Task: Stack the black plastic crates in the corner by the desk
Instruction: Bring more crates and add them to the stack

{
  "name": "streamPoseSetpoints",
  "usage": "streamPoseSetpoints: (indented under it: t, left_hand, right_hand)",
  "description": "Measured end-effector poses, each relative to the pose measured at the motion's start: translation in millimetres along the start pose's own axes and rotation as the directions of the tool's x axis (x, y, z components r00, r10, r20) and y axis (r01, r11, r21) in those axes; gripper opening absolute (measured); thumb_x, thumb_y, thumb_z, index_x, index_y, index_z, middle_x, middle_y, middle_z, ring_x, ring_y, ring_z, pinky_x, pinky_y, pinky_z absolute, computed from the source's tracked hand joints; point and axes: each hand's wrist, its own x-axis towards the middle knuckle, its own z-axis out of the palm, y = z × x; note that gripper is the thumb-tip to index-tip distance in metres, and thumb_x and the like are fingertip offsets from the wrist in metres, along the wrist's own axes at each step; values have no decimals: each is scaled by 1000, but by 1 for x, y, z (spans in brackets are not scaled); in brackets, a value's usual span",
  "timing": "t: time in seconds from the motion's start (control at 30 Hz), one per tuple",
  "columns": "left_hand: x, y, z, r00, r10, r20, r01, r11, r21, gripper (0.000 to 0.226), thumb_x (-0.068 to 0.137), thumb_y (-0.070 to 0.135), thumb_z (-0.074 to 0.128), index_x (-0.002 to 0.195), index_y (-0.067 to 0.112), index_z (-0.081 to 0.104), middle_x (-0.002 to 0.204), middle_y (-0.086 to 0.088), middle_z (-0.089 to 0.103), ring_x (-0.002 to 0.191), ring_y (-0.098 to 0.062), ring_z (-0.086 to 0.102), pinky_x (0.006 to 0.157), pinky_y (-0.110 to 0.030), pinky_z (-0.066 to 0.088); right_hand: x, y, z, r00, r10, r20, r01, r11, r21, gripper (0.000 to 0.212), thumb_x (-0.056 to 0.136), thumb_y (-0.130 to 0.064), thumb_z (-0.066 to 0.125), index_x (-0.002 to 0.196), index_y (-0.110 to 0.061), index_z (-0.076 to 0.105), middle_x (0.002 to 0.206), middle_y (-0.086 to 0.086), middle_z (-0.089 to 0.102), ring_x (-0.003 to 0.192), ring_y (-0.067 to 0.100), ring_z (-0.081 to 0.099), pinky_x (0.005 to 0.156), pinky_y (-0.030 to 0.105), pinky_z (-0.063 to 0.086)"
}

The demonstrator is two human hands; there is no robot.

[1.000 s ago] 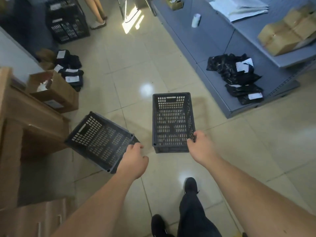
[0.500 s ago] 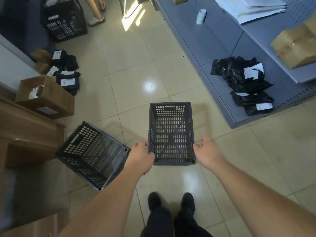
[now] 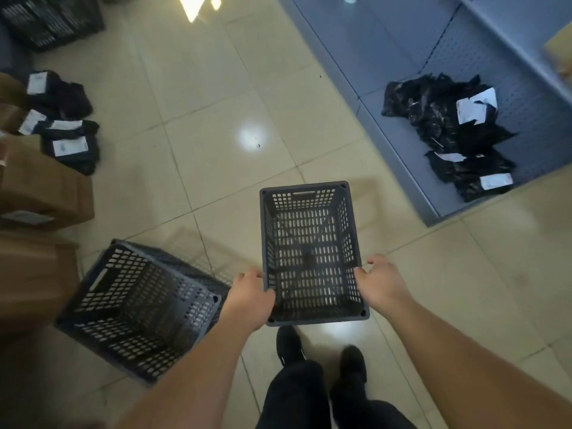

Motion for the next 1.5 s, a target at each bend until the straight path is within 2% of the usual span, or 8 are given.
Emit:
streamPoseSetpoints:
  t: [0.4,0.57,0.7,0.83,0.97,1.1,1.23,1.5]
  left_hand:
    - [157,-28,55,996,-84,-2,84,996,-28,51,103,26,57,152,19,48,148,-9,53,107,-26,65,84,-39,58]
    - [217,-41,91,989,-144,-20,143,988,-56,50,107,21,52,156,13,42,127,-6,57,73,-15,62,55,-30,48]
    - [256,-46,109,979,-188,-75,180,979,-95,60,107,21,51,164,11,34,153,-14,52,71,-9,55,54,-26,43]
    - [287,-48,121,971,-227,-74,206,953,-221,63,106,16,47,167,13,29,140,-11,57,75,-11,54,59,-29,45]
    - [309,-48,129,943,-331,36,309,833,-459,39,106,12,49,143,5,59,112,-9,72,100,-28,70,84,-38,56]
    - [312,-46,124,914,-395,99,370,706,-604,16,107,15,54,112,4,66,93,-9,73,81,-22,69,75,-37,60]
    - [302,-51,117,910,-396,121,376,670,-640,25,105,19,58,122,4,67,101,-10,76,90,-25,72,103,-50,60]
    - [227,-47,65,897,-427,114,391,647,-654,21,105,19,60,117,4,68,98,-12,81,79,-26,80,80,-41,67]
  right_hand:
    - [144,29,66,999,23,31,-22,1000,-11,39,102,-29,52,136,-10,50,109,10,57,81,22,50,74,32,40]
    - [210,54,99,998,63,26,-61,996,-66,50,101,-32,52,144,-7,45,137,20,57,107,35,59,83,35,44]
    - [252,64,116,997,83,0,-82,994,-78,57,101,-31,53,149,-4,40,144,22,50,123,41,56,98,42,48]
    - [285,63,129,996,89,-6,-89,993,-72,58,98,-30,54,148,-3,42,142,22,51,121,43,57,100,44,50]
    - [304,66,139,996,95,-3,-95,993,-64,54,96,-29,55,143,-4,46,135,20,55,114,40,59,88,38,50]
    - [310,67,141,991,131,1,-131,991,-25,52,94,-29,57,139,-7,48,131,18,59,110,39,61,87,40,52]
    - [307,65,131,982,187,29,-187,982,16,44,89,-32,59,126,-7,55,115,15,68,99,36,65,89,47,57]
    - [242,23,82,990,137,-10,-138,986,-98,29,96,-28,56,109,-3,61,97,15,66,88,35,62,74,37,49]
